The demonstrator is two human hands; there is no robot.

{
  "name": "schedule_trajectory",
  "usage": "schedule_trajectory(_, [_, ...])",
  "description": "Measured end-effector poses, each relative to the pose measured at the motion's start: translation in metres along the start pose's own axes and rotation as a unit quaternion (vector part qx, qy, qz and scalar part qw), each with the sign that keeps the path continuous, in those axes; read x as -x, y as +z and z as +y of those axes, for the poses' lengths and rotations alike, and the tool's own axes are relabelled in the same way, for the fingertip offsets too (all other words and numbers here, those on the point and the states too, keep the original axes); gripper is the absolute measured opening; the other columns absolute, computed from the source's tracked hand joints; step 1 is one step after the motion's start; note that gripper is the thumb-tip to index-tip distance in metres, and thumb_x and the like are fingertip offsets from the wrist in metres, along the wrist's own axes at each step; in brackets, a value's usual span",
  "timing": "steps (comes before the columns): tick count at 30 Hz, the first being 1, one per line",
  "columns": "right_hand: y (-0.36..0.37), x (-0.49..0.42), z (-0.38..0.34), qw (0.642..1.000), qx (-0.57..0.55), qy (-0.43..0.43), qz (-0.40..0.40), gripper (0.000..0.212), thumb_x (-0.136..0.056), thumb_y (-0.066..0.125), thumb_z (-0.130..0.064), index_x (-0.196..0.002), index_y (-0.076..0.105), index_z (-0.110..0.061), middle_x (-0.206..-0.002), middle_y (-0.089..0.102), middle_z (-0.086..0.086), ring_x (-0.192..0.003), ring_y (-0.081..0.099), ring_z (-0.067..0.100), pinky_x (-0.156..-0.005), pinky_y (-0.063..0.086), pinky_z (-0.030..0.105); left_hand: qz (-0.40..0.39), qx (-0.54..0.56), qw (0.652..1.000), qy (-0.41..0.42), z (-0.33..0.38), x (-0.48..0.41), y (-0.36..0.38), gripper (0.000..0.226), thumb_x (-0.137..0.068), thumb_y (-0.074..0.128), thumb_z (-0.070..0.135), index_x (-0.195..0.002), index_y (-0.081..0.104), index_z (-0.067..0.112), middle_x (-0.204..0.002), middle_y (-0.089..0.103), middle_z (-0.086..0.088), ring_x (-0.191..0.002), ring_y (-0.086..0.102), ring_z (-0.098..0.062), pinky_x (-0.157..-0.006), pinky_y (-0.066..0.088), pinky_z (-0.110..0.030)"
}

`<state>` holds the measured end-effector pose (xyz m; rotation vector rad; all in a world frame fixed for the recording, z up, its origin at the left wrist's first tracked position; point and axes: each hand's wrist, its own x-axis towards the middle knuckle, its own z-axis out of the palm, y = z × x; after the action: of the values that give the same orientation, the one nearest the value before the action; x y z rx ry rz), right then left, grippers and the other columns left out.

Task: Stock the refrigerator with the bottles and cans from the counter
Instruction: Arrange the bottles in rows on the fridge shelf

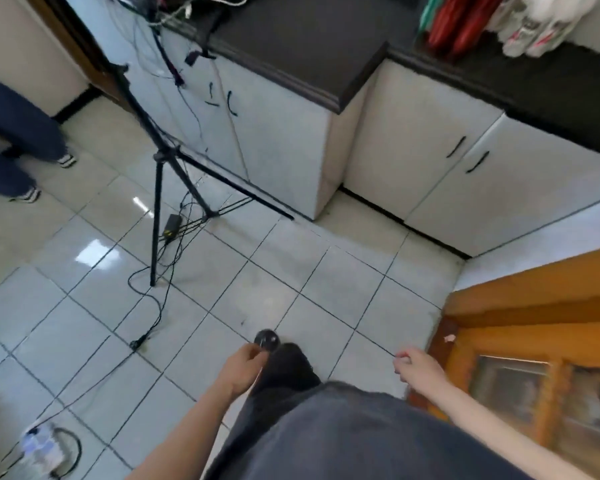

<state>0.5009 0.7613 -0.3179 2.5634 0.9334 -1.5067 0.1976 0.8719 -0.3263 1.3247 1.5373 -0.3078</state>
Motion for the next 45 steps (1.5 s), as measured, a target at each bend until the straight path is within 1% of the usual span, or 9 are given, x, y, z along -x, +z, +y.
schedule_trajectory(6, [-0.031, -0.027, 0.016, 0.99, -0.13, 0.056, 0.008, 0.018, -0.094, 0.045, -0.022, -0.101, 0.061, -0.016, -0.086, 0.067, 0.002, -0.071, 0.06, 0.012, -0.065, 0.047, 0.025, -0.045, -0.074, 0.996, 0.024, 0.099, -0.081, -0.028, 0.023, -0.095, 0.047, 0.026, -0.102, 0.06, 0.009, -0.104, 0.065, -0.009, -0.097, 0.059, -0.027, -0.087, 0.046, -0.032])
schedule_trajectory(12, [-0.104, -0.068, 0.015, 0.979, -0.158, 0.125, 0.026, 0.021, -0.096, 0.047, -0.029, -0.112, 0.058, -0.021, -0.112, 0.061, -0.004, -0.099, 0.057, 0.009, -0.088, 0.048, 0.026, -0.089, -0.139, 0.985, 0.049, 0.222, -0.183, -0.049, 0.026, -0.098, 0.045, 0.023, -0.105, 0.058, 0.002, -0.107, 0.062, -0.017, -0.105, 0.057, -0.034, -0.095, 0.046, -0.039])
schedule_trajectory(17, [-0.174, -0.1, -0.003, 0.959, -0.223, 0.156, 0.081, 0.026, -0.096, 0.049, -0.031, -0.121, 0.054, -0.024, -0.123, 0.059, -0.005, -0.1, 0.052, 0.004, -0.086, 0.044, 0.019, -0.124, -0.202, 0.966, 0.099, 0.338, -0.246, -0.058, 0.02, -0.096, 0.047, 0.019, -0.097, 0.059, 0.003, -0.103, 0.065, -0.02, -0.101, 0.059, -0.035, -0.092, 0.047, -0.04])
schedule_trajectory(26, [-0.261, -0.141, 0.009, 0.903, -0.343, 0.173, 0.191, 0.028, -0.093, 0.053, -0.025, -0.118, 0.06, -0.018, -0.109, 0.066, -0.001, -0.097, 0.061, 0.014, -0.084, 0.049, 0.025, -0.151, -0.28, 0.939, 0.129, 0.488, -0.288, -0.028, 0.02, -0.096, 0.049, 0.022, -0.094, 0.057, 0.005, -0.097, 0.062, -0.018, -0.095, 0.059, -0.033, -0.088, 0.046, -0.038])
schedule_trajectory(28, [-0.283, -0.155, 0.025, 0.894, -0.359, 0.18, 0.198, 0.024, -0.091, 0.054, -0.021, -0.113, 0.062, -0.017, -0.107, 0.066, 0.001, -0.097, 0.061, 0.015, -0.09, 0.048, 0.03, -0.16, -0.284, 0.935, 0.141, 0.514, -0.286, -0.009, 0.019, -0.095, 0.049, 0.02, -0.079, 0.051, 0.011, -0.085, 0.056, -0.014, -0.08, 0.055, -0.024, -0.076, 0.042, -0.031])
schedule_trajectory(30, [-0.312, -0.175, 0.045, 0.895, -0.354, 0.173, 0.208, 0.023, -0.092, 0.053, -0.021, -0.113, 0.061, -0.018, -0.113, 0.065, 0.001, -0.102, 0.059, 0.016, -0.095, 0.046, 0.032, -0.148, -0.258, 0.941, 0.164, 0.543, -0.283, 0.013, 0.021, -0.094, 0.049, 0.016, -0.073, 0.047, 0.015, -0.08, 0.054, -0.008, -0.074, 0.052, -0.019, -0.071, 0.037, -0.029])
schedule_trajectory(35, [-0.426, -0.217, 0.089, 0.894, -0.359, 0.112, 0.243, 0.022, -0.095, 0.049, -0.021, -0.114, 0.059, -0.021, -0.108, 0.061, -0.005, -0.09, 0.056, 0.007, -0.07, 0.043, 0.013, -0.046, -0.103, 0.969, 0.217, 0.635, -0.263, 0.065, 0.013, -0.096, 0.05, 0.021, -0.093, 0.062, 0.017, -0.089, 0.068, 0.001, -0.082, 0.064, -0.015, -0.07, 0.042, -0.028])
schedule_trajectory(38, [-0.502, -0.234, 0.1, 0.866, -0.4, 0.075, 0.291, 0.017, -0.095, 0.049, -0.021, -0.11, 0.058, -0.024, -0.101, 0.061, -0.007, -0.096, 0.059, 0.012, -0.077, 0.045, 0.022, -0.003, -0.031, 0.964, 0.265, 0.697, -0.247, 0.093, 0.014, -0.095, 0.051, 0.023, -0.088, 0.063, 0.023, -0.084, 0.069, 0.008, -0.082, 0.066, -0.009, -0.067, 0.043, -0.022])
schedule_trajectory(45, [-0.636, -0.255, 0.087, 0.769, -0.374, 0.008, 0.519, 0.021, -0.088, 0.052, -0.003, -0.105, 0.061, -0.014, -0.094, 0.065, -0.003, -0.083, 0.059, 0.009, -0.068, 0.038, 0.002, 0.043, 0.153, 0.935, 0.318, 0.804, -0.218, 0.128, 0.018, -0.098, 0.047, 0.02, -0.095, 0.065, 0.021, -0.091, 0.068, 0.004, -0.083, 0.065, -0.008, -0.076, 0.048, -0.022])
